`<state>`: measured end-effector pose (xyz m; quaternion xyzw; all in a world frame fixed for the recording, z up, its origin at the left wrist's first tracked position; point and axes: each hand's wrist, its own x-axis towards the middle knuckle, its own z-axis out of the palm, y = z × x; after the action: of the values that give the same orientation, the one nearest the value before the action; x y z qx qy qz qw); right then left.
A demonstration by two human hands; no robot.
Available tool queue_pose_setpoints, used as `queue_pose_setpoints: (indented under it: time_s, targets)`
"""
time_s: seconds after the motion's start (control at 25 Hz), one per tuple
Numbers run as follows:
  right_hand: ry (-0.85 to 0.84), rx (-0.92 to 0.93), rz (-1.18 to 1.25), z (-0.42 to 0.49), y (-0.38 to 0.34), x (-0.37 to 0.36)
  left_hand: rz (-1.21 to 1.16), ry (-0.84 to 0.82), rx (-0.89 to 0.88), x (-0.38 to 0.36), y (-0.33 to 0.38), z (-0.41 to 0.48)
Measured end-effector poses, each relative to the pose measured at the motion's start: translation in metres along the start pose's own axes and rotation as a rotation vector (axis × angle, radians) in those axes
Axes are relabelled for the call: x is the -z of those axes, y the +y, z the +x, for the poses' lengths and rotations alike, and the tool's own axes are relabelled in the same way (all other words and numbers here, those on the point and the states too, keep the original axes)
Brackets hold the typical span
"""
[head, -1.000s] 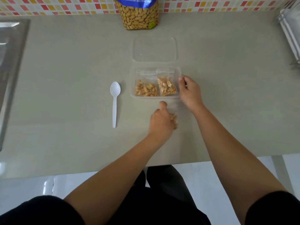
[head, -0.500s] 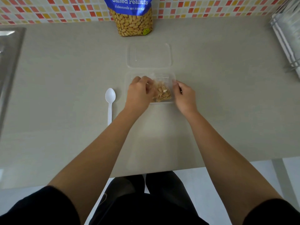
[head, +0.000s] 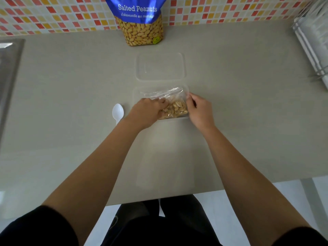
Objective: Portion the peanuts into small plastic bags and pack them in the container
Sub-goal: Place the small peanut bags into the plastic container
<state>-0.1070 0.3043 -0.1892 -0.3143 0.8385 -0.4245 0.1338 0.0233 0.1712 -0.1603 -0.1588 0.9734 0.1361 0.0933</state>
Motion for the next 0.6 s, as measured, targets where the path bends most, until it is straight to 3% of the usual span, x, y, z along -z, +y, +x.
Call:
queue_pose_setpoints:
  time_s: [0.04,0.12,0.2,0.28,0.32,0.44,0.6]
  targets:
    - [0.001,0.003,-0.002,0.0,0.0,0.0,-0.019,-0.037,0.002,0.003,-0.003,0.0]
    - [0.005,0.008,-0.017,0.001,0.001,-0.001,-0.192,0.061,0.014,0.011,-0.003,-0.001]
    - [0.015,0.023,-0.022,0.001,0.002,-0.001,-0.4,0.396,0.051,0.022,-0.003,0.0]
    - [0.017,0.034,-0.014,0.002,0.002,0.0,-0.449,0.629,0.23,0.035,-0.021,0.013]
    - [0.015,0.033,-0.015,0.001,0.002,0.0,-0.447,0.613,0.381,0.039,-0.037,0.024]
    - [0.019,0.019,0.0,0.0,0.003,-0.002,-0.405,0.302,0.745,0.041,-0.067,0.057]
    - [0.019,-0.011,0.01,-0.001,0.0,-0.001,-0.377,0.195,0.828,0.045,-0.065,0.081]
